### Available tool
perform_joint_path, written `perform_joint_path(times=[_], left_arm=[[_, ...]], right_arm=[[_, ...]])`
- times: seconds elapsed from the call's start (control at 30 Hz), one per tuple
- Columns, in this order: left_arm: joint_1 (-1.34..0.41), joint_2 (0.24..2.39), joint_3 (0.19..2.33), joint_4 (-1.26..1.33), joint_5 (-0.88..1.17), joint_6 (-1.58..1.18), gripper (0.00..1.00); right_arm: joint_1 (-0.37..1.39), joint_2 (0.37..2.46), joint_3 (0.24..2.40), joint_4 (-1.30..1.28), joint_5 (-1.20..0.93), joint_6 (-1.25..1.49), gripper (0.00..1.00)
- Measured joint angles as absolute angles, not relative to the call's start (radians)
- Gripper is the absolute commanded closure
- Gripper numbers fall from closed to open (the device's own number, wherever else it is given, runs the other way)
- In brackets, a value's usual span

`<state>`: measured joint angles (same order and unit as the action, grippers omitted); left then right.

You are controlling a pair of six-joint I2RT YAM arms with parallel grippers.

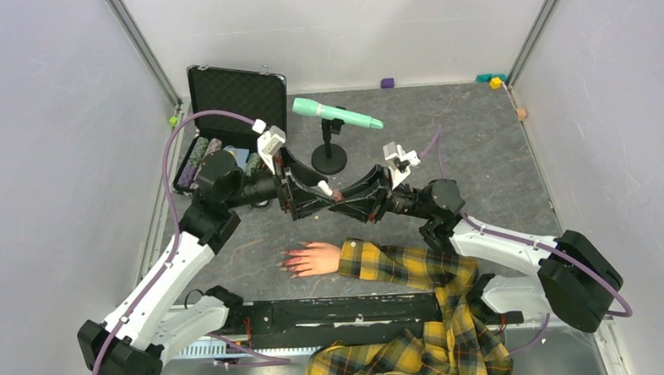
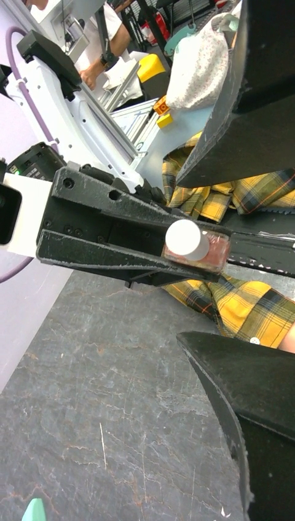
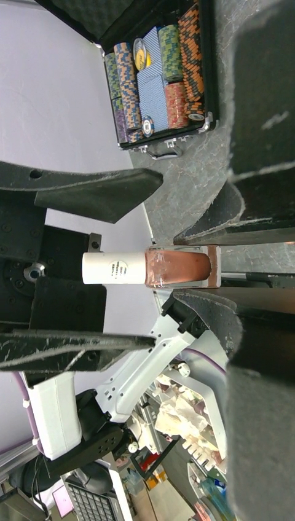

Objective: Paint the nails
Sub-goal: Unscrew the nail polish bottle.

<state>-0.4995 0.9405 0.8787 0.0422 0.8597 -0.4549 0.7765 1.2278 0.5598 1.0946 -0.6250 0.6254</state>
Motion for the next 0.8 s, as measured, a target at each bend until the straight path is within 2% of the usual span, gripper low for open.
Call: perform_joint_path(times=[0.07,0.23,0.37,0.47,0.73,0.8], left_arm=[[-0.501,0.921,0.863,0.056,0.858,-0.455,0.08],[-0.501,0.874,0.844,0.074,0.845,-0.455,0.18],[-0.501,0.876,0.844,0.088,0.843,-0.456,0.32],[-0.501,0.888,0.844,0.089,0.844,-0.460,0.37],[-0.501,0.890,0.844,0.093,0.843,-0.463,0.58],[-0.501,0.891,0.844,0.093,0.844,-0.464,0.60]], right_arm=[[0.776,1.229,0.560,1.085,-0.626,0.624,1.00],[0.776,1.235,0.560,1.071,-0.629,0.622,1.00],[0.776,1.240,0.561,1.066,-0.631,0.620,1.00],[0.776,1.240,0.561,1.062,-0.635,0.619,1.00],[0.776,1.245,0.566,1.039,-0.645,0.608,1.00],[0.776,1.247,0.571,1.029,-0.647,0.604,1.00]])
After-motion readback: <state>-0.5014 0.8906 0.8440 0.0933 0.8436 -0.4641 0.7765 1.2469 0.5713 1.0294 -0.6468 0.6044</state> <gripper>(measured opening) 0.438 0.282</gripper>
